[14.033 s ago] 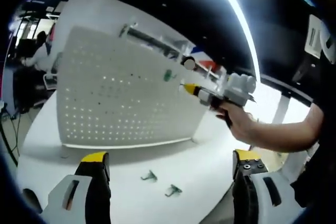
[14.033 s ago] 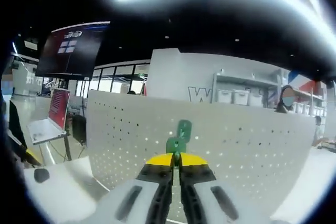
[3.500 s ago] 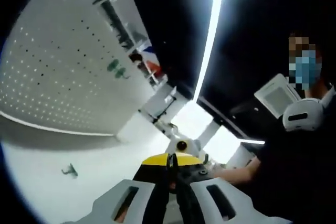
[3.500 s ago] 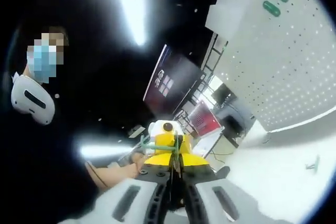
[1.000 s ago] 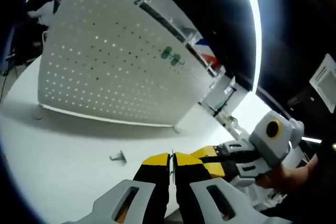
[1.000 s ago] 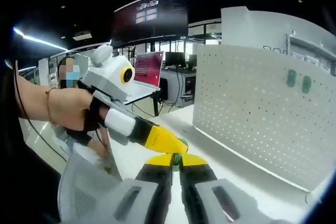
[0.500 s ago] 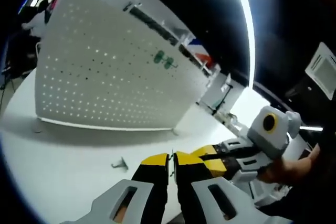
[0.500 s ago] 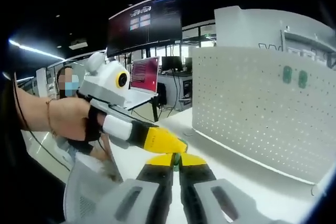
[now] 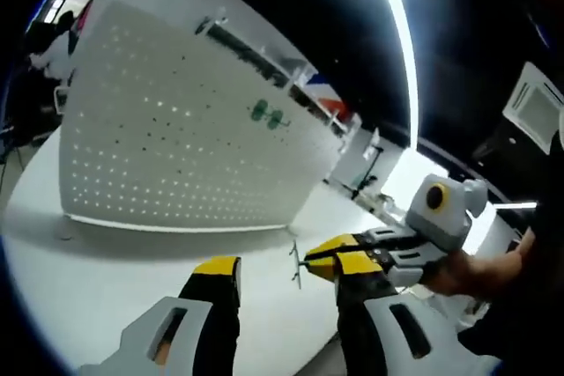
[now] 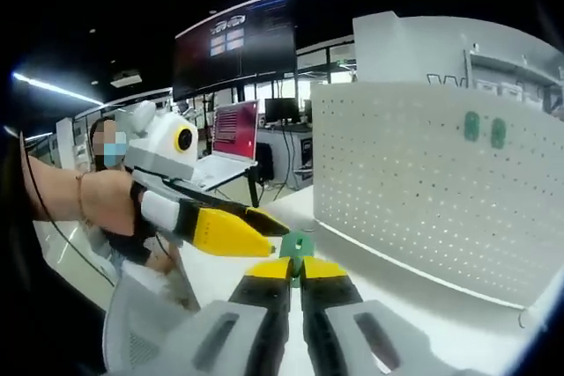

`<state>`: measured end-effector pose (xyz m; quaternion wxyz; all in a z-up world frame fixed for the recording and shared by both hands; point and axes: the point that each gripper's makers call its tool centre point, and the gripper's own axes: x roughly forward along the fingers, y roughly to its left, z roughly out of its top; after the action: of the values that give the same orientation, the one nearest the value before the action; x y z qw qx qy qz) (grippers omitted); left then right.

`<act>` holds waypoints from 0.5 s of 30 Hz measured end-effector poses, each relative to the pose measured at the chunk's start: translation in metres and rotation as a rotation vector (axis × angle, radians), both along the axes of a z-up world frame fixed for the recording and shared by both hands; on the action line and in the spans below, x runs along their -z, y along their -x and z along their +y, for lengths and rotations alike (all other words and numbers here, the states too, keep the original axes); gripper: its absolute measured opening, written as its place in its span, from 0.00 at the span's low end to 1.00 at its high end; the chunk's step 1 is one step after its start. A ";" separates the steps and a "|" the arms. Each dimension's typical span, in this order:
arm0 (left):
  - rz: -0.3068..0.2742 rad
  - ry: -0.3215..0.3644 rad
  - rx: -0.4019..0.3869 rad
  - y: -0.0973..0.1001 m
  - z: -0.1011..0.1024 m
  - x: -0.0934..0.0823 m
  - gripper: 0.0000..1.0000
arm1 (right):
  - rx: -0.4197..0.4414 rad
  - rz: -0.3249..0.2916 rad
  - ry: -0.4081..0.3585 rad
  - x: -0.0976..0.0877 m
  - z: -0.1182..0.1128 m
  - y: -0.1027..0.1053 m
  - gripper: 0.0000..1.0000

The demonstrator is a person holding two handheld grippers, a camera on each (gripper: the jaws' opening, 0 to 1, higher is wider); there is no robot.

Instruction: Insert the hook assembly into the mounting plate slot until the hook locks in place.

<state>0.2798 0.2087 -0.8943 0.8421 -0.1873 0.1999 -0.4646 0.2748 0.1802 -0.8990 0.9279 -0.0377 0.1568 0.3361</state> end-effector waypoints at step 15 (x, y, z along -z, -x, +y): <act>-0.044 0.011 0.041 0.018 -0.002 -0.021 0.90 | 0.047 -0.111 -0.036 -0.027 -0.002 -0.010 0.00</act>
<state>0.2613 0.2071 -0.8729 0.8354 -0.1776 0.1826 -0.4871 0.2850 0.1781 -0.8718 0.9433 -0.0360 0.0997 0.3145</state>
